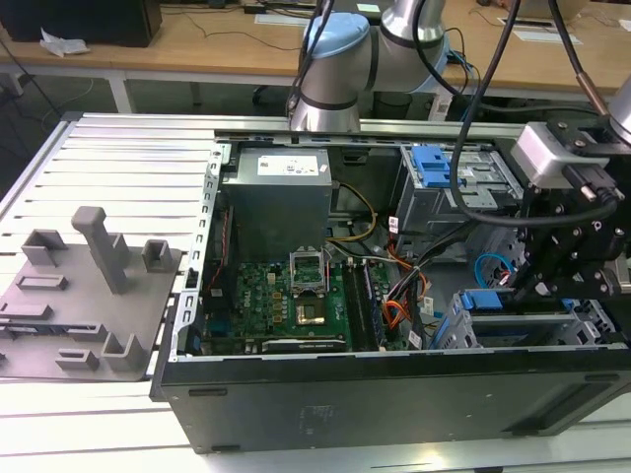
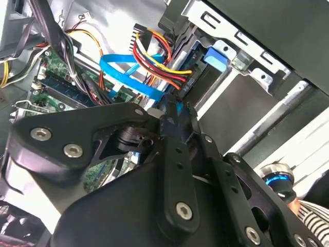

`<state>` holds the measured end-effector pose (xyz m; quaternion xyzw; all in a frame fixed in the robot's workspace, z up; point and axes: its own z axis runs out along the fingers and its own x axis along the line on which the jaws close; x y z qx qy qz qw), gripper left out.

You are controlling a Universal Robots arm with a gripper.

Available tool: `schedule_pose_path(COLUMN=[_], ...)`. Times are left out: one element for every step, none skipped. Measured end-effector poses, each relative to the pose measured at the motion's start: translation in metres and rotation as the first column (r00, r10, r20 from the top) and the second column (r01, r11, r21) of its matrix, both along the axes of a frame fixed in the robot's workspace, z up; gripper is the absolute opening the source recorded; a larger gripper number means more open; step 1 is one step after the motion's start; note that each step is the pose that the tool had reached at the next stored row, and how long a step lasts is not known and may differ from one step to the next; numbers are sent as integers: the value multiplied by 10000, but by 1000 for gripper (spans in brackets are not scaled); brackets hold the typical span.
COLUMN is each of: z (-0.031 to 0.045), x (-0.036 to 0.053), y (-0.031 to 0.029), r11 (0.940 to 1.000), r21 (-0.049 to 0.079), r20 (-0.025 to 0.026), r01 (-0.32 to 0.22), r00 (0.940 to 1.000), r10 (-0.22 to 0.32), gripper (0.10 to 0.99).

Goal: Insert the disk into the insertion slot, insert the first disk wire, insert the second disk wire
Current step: 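Insert the second disk wire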

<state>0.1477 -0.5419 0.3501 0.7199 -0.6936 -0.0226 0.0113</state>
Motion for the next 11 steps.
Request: schedule_pose_path(z=[39, 71, 124, 180, 198, 195, 196, 197, 197, 197, 197], x=[0, 0, -1, -1, -3, -10, -30, -55, -90, -106, -125], y=[5, 8, 11, 14, 14, 14, 14, 14, 13, 14, 14], r11=[10000, 10000, 10000, 10000, 10000, 10000, 10000, 10000, 10000, 10000, 10000], r21=[1, 0, 0, 0, -2, 5, 3, 2, 5, 4, 4], r20=[0, 1, 1, 1, 3, 4, 5, 7, 11, 14, 17], r01=[0, 0, 0, 0, 1, 3, 1, 0, 1, 1, 1], r00=[10000, 10000, 10000, 10000, 10000, 10000, 10000, 10000, 10000, 10000, 10000], r10=[0, 0, 0, 0, -1, -3, -1, 0, -1, -1, -1], gripper=[239, 239, 161, 106, 106, 106, 106, 106, 106, 106, 106])
